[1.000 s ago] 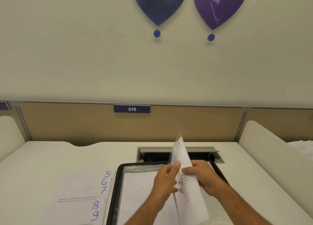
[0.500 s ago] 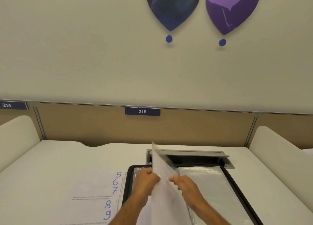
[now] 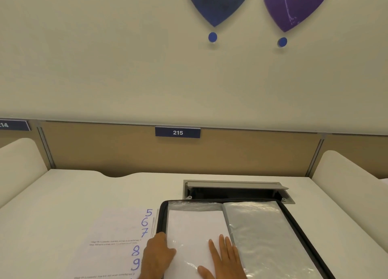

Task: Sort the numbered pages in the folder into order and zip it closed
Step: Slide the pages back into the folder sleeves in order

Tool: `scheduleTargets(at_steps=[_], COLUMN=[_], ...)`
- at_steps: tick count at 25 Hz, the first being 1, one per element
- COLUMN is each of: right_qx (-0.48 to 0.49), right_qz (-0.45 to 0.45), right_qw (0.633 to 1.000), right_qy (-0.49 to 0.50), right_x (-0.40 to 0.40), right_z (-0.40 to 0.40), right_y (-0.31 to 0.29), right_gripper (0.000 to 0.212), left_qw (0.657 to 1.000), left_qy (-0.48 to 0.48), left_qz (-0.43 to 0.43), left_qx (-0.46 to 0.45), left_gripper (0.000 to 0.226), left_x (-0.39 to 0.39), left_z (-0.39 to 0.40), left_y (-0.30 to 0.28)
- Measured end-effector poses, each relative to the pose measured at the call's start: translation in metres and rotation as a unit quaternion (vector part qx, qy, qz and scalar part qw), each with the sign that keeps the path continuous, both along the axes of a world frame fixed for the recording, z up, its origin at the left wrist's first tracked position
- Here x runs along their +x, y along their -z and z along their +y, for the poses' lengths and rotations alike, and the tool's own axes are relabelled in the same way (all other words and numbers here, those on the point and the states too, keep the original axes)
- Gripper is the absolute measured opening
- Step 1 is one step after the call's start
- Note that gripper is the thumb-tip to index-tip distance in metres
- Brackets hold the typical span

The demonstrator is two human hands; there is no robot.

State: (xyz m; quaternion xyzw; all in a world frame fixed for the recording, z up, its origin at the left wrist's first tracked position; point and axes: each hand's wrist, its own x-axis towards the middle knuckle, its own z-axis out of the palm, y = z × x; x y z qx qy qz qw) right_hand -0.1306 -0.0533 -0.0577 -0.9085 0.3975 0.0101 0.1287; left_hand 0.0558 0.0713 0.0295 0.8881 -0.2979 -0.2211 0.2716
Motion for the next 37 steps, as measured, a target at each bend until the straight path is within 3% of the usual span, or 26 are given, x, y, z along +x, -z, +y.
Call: scheduleTargets(at_steps=[4,7,9,10,12,16,19,24,27,37], right_qx=[-0.095,-0.102,-0.098,-0.099,-0.111,-0.115,-0.112,-0.022,-0.067,0.042], right_qz=[-0.068,-0.057,-0.051,-0.051,-0.058,-0.067,-0.064,-0.103,-0.131,-0.128], right_qw=[0.993,0.992,0.993,0.993,0.991,0.990,0.992,0.994,0.989,0.987], right_qy=[-0.019,-0.039,-0.038,-0.035,-0.037,-0.037,-0.011,0.033,0.004,-0.089], right_x=[0.002,0.005,0.006,0.006,0.005,0.004,0.004,0.029,0.065,0.216], right_z=[0.001,0.001,0.001,0.000,0.001,0.001,-0.004,-0.003,-0.004,-0.017], right_y=[0.008,0.008,0.009,0.010,0.009,0.006,0.011,-0.024,-0.050,-0.072], right_gripper=[0.093,0.093,0.089,0.088,0.090,0.099,0.094,0.050,0.040,0.049], left_qw=[0.987,0.953,0.944,0.947,0.933,0.925,0.937,0.946,0.948,0.945], left_qy=[0.061,0.124,0.133,0.151,0.176,0.178,0.169,0.134,0.123,0.143], left_qz=[-0.137,-0.250,-0.290,-0.270,-0.309,-0.333,-0.298,-0.292,-0.289,-0.290], left_qx=[0.058,0.116,0.086,0.087,0.058,0.046,0.068,0.034,0.045,0.049], left_gripper=[0.041,0.049,0.054,0.068,0.085,0.085,0.081,0.076,0.079,0.093], left_x=[0.001,0.006,0.007,0.008,0.010,0.010,0.025,0.078,0.110,0.136], left_z=[0.002,0.005,0.013,0.018,0.022,0.025,0.024,0.037,0.042,0.038], left_y=[0.008,0.024,0.036,0.042,0.070,0.078,0.065,0.061,0.062,0.086])
